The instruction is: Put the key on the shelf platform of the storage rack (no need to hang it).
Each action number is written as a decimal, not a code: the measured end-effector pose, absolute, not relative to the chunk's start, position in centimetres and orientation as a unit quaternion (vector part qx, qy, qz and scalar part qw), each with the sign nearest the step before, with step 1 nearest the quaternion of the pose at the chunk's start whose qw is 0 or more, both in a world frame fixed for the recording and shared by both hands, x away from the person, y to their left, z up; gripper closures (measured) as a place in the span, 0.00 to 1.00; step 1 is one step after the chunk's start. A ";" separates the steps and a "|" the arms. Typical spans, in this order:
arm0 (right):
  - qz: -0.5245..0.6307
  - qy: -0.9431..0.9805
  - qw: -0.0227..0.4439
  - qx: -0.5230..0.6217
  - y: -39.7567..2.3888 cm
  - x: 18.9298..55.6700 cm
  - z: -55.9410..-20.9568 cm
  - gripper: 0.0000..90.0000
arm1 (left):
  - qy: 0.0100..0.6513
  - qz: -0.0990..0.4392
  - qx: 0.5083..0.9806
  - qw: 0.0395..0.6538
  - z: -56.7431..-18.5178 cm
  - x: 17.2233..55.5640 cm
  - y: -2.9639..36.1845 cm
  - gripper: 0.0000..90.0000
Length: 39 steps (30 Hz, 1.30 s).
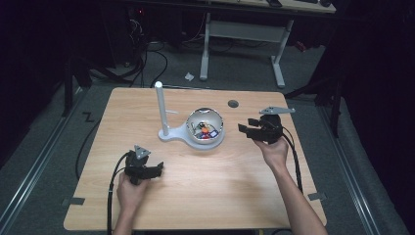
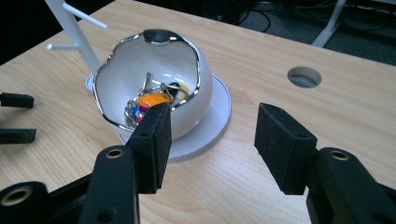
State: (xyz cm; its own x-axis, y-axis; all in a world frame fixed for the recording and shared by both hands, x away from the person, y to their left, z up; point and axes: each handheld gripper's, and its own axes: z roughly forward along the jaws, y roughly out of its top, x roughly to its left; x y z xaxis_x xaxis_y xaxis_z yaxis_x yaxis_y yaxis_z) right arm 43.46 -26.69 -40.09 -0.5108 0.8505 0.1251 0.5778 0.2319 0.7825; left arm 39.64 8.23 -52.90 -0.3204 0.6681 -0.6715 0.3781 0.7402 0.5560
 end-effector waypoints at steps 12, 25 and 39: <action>0.405 0.761 0.171 0.477 -28.4 41.4 -40.2 0.51 | 0.799 0.150 0.327 0.482 -52.9 39.6 8.2 0.19; 0.418 0.755 0.178 0.474 -29.4 39.5 -39.6 0.51 | 0.800 0.150 0.326 0.481 -52.9 39.6 8.2 0.19; 0.439 0.743 0.172 0.474 -30.4 36.9 -39.7 0.52 | 0.799 0.150 0.327 0.482 -52.9 39.6 8.2 0.19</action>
State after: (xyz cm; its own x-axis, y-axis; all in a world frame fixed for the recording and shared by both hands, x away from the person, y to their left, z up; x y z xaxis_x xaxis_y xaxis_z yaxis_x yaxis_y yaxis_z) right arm 36.91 -30.36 -39.71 -0.4913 0.8561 0.1603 0.5533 0.1647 0.8165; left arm 39.64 8.22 -52.89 -0.3215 0.6675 -0.6716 0.3776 0.7408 0.5555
